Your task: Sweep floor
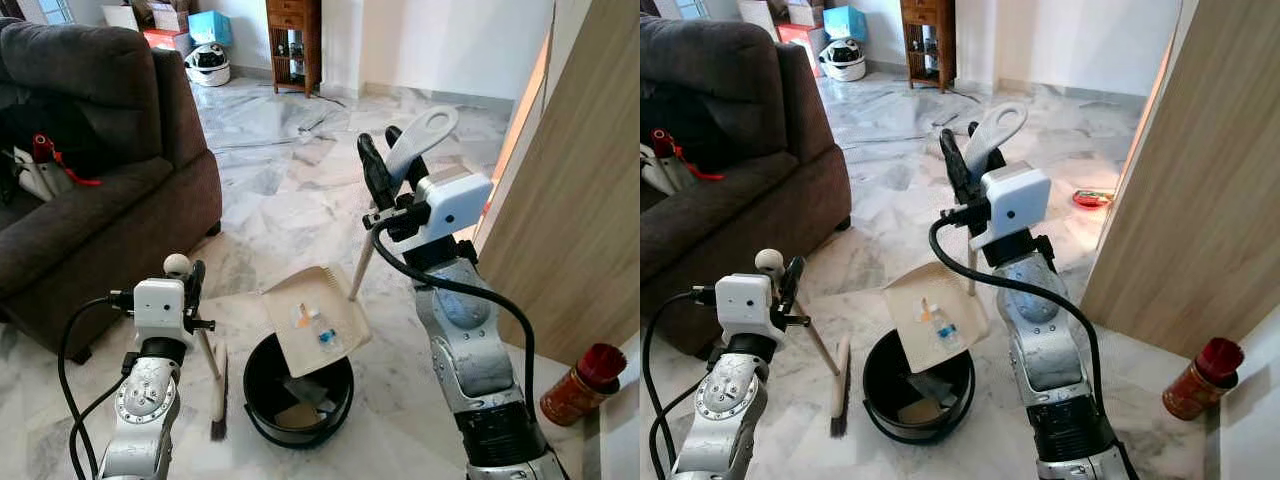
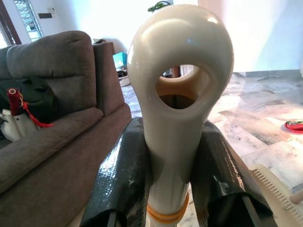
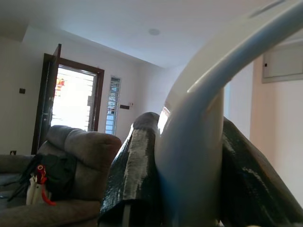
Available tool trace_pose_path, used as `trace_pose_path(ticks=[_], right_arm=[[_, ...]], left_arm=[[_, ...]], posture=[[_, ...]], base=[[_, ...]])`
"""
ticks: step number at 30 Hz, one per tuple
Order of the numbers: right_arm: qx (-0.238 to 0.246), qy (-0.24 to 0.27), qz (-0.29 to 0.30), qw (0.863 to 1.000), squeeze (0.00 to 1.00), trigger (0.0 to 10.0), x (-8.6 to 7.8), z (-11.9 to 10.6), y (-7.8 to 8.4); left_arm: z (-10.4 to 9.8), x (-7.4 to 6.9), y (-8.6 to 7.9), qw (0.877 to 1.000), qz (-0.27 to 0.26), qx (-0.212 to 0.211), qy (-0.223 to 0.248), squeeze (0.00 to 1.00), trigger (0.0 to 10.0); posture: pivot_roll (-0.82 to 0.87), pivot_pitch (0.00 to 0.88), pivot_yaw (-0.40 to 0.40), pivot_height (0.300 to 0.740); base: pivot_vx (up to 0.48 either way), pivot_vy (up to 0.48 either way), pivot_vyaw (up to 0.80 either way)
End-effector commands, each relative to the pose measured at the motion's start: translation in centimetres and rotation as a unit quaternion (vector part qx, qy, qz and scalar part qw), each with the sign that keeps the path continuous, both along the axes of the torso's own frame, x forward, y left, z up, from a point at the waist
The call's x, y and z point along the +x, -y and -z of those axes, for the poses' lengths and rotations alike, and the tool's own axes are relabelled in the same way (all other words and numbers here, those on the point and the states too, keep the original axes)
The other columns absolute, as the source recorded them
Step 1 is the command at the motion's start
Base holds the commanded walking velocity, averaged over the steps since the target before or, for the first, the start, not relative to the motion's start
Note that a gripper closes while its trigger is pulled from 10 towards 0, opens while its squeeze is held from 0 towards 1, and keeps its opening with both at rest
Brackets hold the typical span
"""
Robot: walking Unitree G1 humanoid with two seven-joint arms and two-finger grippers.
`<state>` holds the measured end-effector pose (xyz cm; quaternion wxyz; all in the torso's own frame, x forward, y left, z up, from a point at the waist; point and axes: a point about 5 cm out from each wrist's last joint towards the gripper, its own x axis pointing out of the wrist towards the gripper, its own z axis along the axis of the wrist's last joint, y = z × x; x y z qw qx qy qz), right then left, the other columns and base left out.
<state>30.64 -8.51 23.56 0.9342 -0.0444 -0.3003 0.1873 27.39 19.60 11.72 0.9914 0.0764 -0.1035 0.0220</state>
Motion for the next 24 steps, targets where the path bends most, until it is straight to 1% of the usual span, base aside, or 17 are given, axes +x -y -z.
trace_pose_path(ticks=[1,11,15,16,24], right_arm=[[0.01,0.058,-0.012,0.998,0.0,10.0,-0.9,-2.0,-0.3],[0.004,0.056,-0.015,0.998,0.0,10.0,-0.9,-1.7,-0.5],[-0.017,0.057,0.019,0.998,0.0,10.0,-0.6,-1.3,0.3],[-0.015,0.056,0.023,0.998,0.0,10.0,-0.6,-1.2,0.5],[-0.019,0.057,0.038,0.997,0.0,10.0,-0.3,-1.3,1.3]], left_arm=[[-1.3,0.1,-0.1,0.999,-0.003,0.003,0.034,0.0,10.0],[-1.1,-0.1,-0.3,1.0,-0.004,0.006,0.029,0.0,10.0],[-1.0,-0.1,-0.1,1.0,-0.001,0.006,0.026,0.0,10.0],[-1.0,-0.1,-0.1,1.0,0.0,0.006,0.026,0.0,10.0],[-1.1,0.0,-0.1,1.0,0.002,0.006,0.028,0.0,10.0]], posture=[[0.09,0.02,0.058,0.74],[0.09,0.021,0.063,0.74],[0.09,0.02,0.063,0.74],[0.09,0.02,0.063,0.74],[0.09,0.012,0.065,0.74]], base=[[0.0,0.0,0.0],[0.0,0.0,0.0],[0.0,0.0,0.0],[0.0,0.0,0.0],[0.0,0.0,0.0]])
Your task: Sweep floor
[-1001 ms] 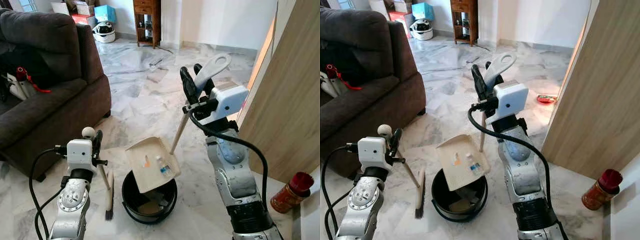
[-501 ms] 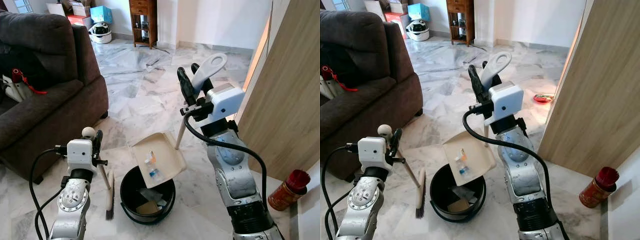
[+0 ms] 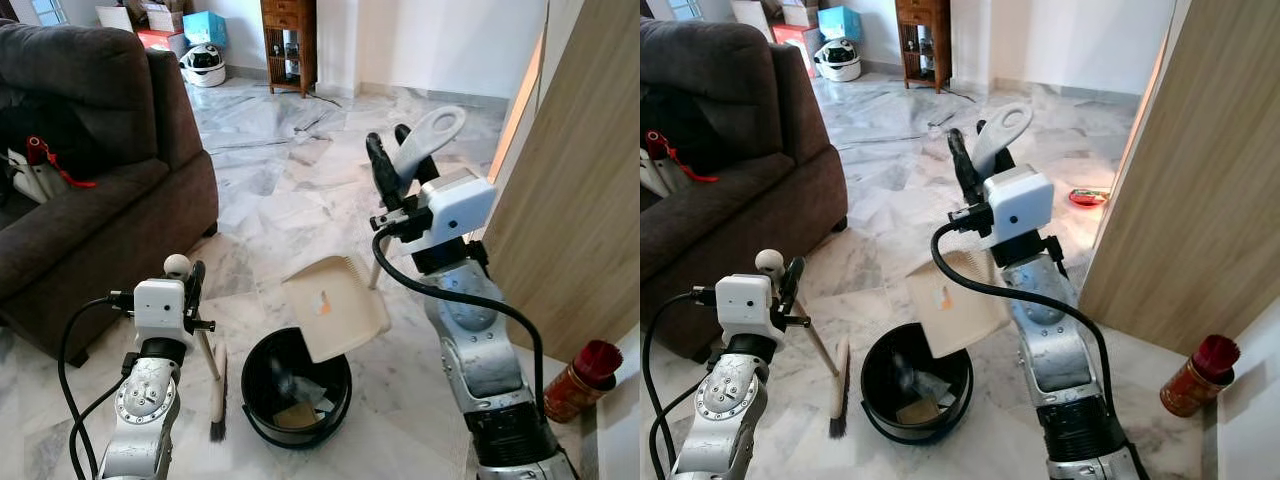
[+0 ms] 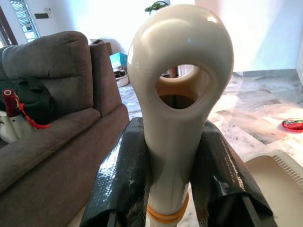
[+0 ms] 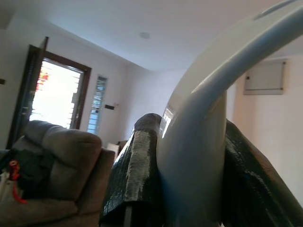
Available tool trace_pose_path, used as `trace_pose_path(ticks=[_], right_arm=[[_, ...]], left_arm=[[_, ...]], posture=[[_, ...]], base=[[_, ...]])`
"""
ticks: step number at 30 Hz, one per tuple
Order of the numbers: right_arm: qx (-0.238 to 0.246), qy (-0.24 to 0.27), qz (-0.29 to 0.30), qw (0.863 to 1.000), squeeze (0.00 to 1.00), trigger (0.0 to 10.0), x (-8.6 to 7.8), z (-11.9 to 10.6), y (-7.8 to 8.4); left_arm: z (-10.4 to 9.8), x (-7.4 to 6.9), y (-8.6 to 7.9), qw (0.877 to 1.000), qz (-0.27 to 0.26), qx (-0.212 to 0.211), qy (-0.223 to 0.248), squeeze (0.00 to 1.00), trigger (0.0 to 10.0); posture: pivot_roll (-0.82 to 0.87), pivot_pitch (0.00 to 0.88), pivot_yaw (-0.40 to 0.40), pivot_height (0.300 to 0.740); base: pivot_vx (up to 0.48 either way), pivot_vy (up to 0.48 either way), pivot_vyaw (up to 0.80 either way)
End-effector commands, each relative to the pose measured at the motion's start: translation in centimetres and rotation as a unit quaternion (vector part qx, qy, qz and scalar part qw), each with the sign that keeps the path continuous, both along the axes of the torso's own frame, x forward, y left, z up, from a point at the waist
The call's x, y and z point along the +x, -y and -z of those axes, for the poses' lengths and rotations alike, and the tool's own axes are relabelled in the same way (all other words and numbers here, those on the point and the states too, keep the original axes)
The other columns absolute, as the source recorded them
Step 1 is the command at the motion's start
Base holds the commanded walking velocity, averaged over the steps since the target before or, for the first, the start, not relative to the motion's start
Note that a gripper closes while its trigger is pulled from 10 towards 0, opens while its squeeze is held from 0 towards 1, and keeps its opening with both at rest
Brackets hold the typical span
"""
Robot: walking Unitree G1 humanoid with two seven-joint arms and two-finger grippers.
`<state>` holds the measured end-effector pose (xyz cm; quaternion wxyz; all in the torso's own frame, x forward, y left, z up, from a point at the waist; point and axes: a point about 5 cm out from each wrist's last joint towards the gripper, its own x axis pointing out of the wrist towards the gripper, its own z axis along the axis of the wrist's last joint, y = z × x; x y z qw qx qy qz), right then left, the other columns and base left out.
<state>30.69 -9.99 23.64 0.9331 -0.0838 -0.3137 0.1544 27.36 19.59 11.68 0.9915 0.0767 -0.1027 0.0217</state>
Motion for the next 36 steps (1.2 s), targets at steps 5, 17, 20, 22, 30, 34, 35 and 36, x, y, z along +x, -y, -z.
trace_pose_path(ticks=[5,17,20,22,30,34,35,36], right_arm=[[-0.008,0.045,0.02,0.999,0.0,10.0,-0.3,-1.2,0.3],[-0.105,0.095,0.21,0.967,0.0,10.0,-0.3,-1.4,6.1],[-0.14,0.091,0.232,0.958,0.0,10.0,-0.5,-0.6,7.1],[-0.153,0.077,0.251,0.953,0.0,10.0,-0.8,0.4,8.2],[-0.181,0.013,0.279,0.943,0.0,10.0,-1.5,5.0,10.1],[-0.168,-0.017,0.273,0.947,0.0,10.0,-1.5,6.3,10.3],[-0.163,-0.024,0.272,0.948,0.0,10.0,-1.5,6.5,10.3],[-0.157,-0.035,0.271,0.949,0.0,10.0,-1.5,7.1,10.4]], left_arm=[[-1.2,0.1,-0.1,1.0,0.002,0.005,0.03,0.0,10.0],[-1.1,-0.1,-0.3,1.0,0.0,0.004,0.029,0.0,10.0],[-1.1,-0.2,-0.3,1.0,0.0,0.004,0.028,0.0,10.0],[-1.0,-0.2,-0.4,1.0,-0.001,0.004,0.027,0.0,10.0],[-0.9,-0.3,-0.6,1.0,0.002,0.006,0.022,0.0,10.0],[-0.9,-0.4,-0.5,1.0,0.003,0.005,0.022,0.0,10.0],[-0.9,-0.4,-0.5,1.0,0.003,0.005,0.022,0.0,10.0],[-0.8,-0.5,-0.6,1.0,0.003,0.005,0.021,0.0,10.0]], posture=[[0.09,0.007,0.065,0.74],[0.08,0.017,0.065,0.74],[0.08,0.017,0.065,0.74],[0.07,0.02,0.068,0.74],[0.07,0.023,0.071,0.74],[0.07,0.023,0.071,0.74],[0.07,0.02,0.069,0.74],[0.07,0.02,0.07,0.74]], base=[[0.0,0.0,0.0],[0.0,0.0,0.0],[0.0,0.0,0.0],[0.0,0.0,0.0],[0.0,0.0,0.0],[0.0,0.0,0.0],[0.0,0.0,0.0],[0.0,0.0,0.0]])
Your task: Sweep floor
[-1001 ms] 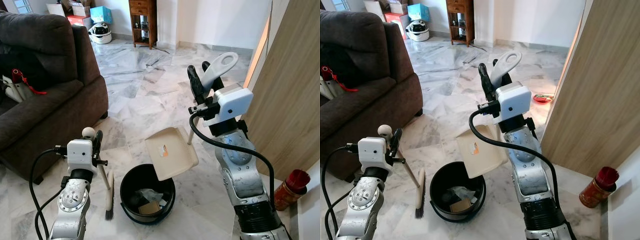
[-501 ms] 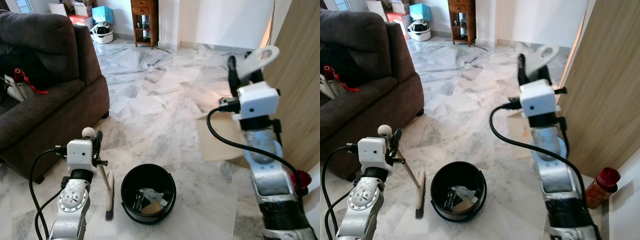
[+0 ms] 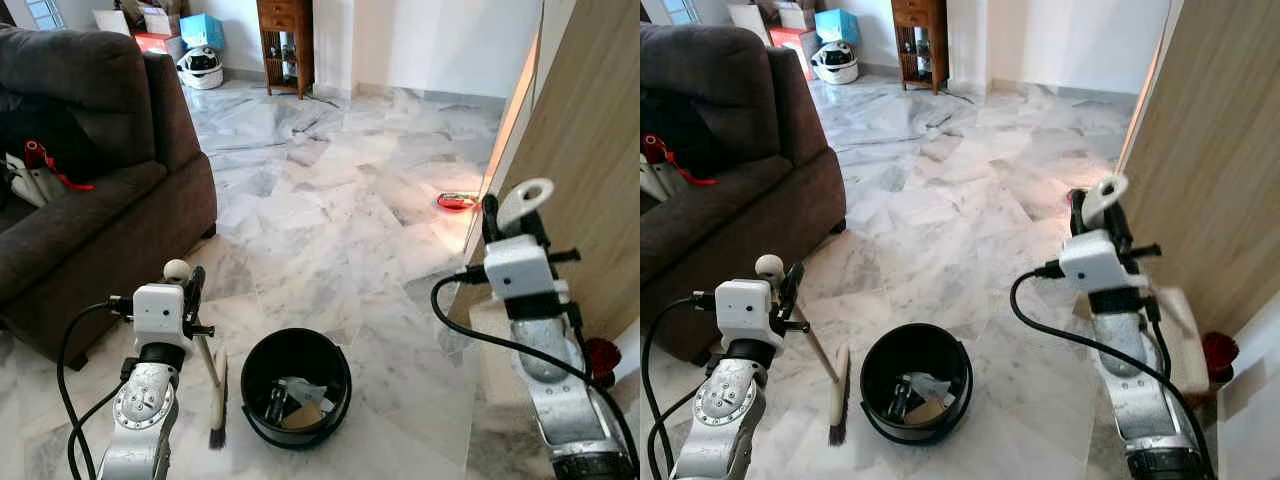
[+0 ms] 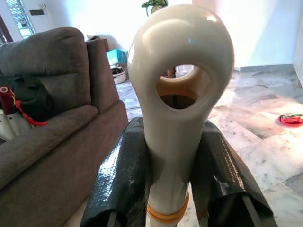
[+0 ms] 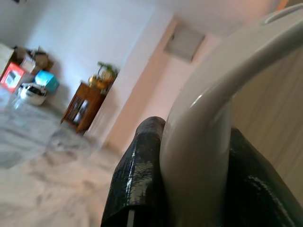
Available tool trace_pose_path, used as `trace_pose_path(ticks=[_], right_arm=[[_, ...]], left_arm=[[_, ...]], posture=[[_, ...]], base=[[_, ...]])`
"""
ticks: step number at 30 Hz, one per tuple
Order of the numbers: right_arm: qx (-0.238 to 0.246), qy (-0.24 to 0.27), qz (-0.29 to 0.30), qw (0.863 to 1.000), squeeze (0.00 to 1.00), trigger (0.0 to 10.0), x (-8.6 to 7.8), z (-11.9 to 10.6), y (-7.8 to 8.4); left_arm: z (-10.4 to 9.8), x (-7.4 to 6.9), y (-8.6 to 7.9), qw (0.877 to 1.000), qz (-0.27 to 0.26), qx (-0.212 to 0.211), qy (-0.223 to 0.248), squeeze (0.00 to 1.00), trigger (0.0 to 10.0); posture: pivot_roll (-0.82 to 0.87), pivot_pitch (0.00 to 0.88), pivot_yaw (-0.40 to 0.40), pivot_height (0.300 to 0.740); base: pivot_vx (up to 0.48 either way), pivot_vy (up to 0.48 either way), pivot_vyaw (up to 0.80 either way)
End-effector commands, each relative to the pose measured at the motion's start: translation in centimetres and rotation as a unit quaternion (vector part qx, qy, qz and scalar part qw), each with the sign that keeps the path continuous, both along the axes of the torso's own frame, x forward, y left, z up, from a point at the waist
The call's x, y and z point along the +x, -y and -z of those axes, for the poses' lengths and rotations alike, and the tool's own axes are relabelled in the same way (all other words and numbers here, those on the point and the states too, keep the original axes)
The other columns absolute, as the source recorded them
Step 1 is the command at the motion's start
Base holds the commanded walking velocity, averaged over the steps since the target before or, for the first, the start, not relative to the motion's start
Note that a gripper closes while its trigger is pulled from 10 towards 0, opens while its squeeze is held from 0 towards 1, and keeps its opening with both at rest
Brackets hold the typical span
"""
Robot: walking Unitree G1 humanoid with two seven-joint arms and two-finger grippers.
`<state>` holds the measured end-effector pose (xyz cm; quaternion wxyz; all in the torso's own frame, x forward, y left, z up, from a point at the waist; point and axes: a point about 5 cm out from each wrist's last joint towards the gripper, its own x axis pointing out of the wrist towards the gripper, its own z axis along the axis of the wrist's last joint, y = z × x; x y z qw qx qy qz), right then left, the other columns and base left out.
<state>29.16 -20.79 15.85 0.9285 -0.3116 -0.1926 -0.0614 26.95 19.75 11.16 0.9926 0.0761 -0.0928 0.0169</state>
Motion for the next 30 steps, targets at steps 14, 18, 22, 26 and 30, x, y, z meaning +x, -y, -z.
trace_pose_path(ticks=[14,18,22,26,30], right_arm=[[0.121,-0.043,0.021,0.991,0.0,10.0,0.9,3.6,1.1],[0.177,-0.059,0.026,0.982,0.0,10.0,1.3,4.5,1.6],[0.232,-0.078,0.016,0.969,0.0,10.0,1.6,5.3,1.9],[0.235,-0.083,0.002,0.969,0.0,10.0,2.0,5.2,1.7],[0.244,-0.083,0.0,0.966,0.0,10.0,2.2,5.3,1.6]], left_arm=[[-0.3,-0.5,-0.1,1.0,0.02,-0.001,0.009,0.0,10.0],[0.9,-0.8,-0.2,1.0,0.023,-0.005,-0.017,0.0,10.0],[1.4,-1.3,-0.4,0.999,0.016,-0.013,-0.025,0.0,10.0],[1.7,-1.7,-0.7,0.999,0.012,-0.013,-0.03,0.0,10.0],[1.7,-1.8,-0.8,0.999,0.009,-0.013,-0.032,0.0,10.0]], posture=[[0.07,0.0,0.073,0.74],[0.08,0.0,0.072,0.74],[0.08,0.0,0.072,0.74],[0.08,0.0,0.072,0.74],[0.09,0.013,0.072,0.74]], base=[[0.0,0.0,0.0],[0.0,0.0,0.0],[0.0,0.0,0.0],[0.0,0.0,0.0],[0.0,0.0,0.0]])
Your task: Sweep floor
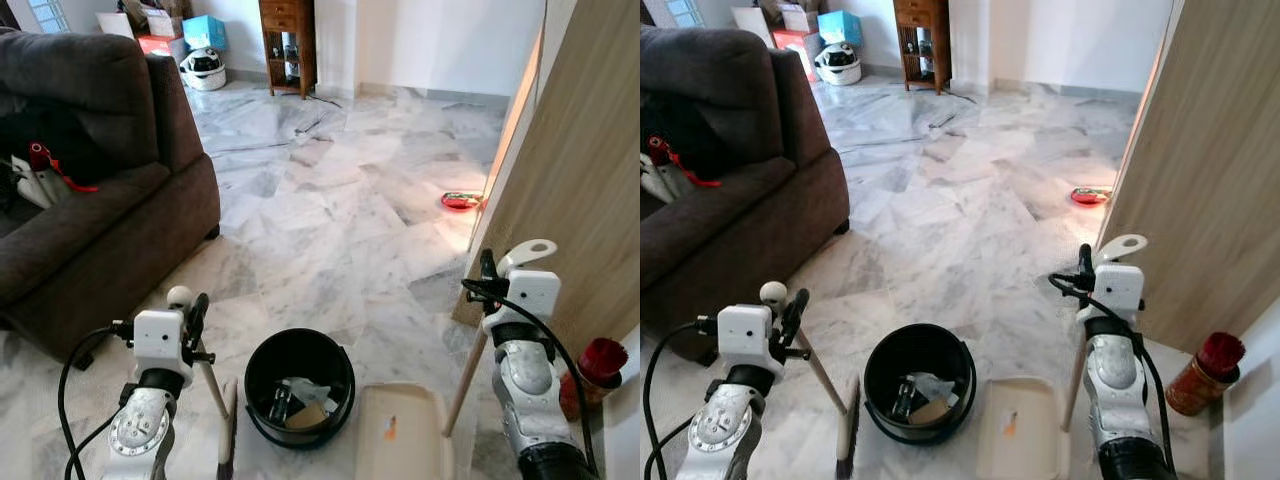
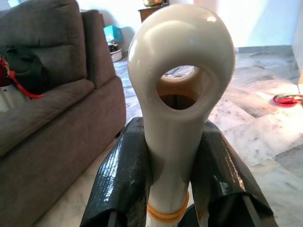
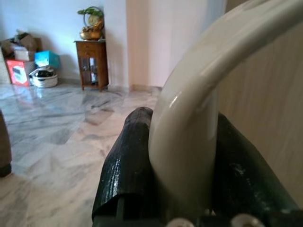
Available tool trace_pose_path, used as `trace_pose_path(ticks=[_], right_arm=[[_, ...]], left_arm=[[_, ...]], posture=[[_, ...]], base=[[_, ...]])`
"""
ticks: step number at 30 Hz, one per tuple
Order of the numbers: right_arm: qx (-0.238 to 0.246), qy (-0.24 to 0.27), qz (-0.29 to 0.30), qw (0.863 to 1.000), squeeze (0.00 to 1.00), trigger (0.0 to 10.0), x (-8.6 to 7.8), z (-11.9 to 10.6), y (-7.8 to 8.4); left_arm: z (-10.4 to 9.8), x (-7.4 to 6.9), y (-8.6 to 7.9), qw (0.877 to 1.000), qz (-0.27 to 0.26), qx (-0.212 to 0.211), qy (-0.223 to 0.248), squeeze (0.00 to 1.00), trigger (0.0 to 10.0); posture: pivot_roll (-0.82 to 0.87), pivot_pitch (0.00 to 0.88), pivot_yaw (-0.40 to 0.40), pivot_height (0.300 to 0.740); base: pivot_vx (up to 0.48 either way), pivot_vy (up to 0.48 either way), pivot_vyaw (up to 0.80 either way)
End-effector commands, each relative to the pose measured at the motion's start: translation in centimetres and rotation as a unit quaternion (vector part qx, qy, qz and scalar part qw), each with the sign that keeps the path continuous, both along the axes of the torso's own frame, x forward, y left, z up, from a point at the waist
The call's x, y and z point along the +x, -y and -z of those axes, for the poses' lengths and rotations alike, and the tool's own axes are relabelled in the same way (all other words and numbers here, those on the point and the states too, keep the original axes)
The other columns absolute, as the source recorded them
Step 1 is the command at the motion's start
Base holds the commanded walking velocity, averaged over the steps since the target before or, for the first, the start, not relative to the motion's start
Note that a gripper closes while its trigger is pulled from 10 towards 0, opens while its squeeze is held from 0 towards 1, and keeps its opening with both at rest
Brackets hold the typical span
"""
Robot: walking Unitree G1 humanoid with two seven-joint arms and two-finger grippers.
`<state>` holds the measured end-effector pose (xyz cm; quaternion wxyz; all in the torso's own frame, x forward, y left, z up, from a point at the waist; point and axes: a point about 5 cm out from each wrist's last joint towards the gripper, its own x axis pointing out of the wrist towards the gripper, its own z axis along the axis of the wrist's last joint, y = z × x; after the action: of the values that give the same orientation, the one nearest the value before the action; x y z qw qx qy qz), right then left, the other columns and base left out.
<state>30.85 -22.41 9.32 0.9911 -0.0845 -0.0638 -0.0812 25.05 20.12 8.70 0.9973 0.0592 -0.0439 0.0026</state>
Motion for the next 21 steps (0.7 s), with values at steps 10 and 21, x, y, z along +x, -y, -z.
trace_pose_path(ticks=[10,21], right_arm=[[0.002,0.033,-0.016,0.999,0.0,10.0,0.82,-1.22,0.05],[0.005,0.043,-0.028,0.999,0.0,10.0,1.16,-1.57,-0.38]], left_arm=[[-0.92,0.06,-0.2,1.0,-0.001,0.001,0.02,0.0,10.0],[-0.75,-0.02,0.16,1.0,0.002,-0.004,0.018,0.0,10.0]], posture=[[0.09,0.025,0.071,0.74],[0.08,0.033,0.068,0.74]], base=[[0.0,0.0,0.0],[0.0,0.0,0.0]])
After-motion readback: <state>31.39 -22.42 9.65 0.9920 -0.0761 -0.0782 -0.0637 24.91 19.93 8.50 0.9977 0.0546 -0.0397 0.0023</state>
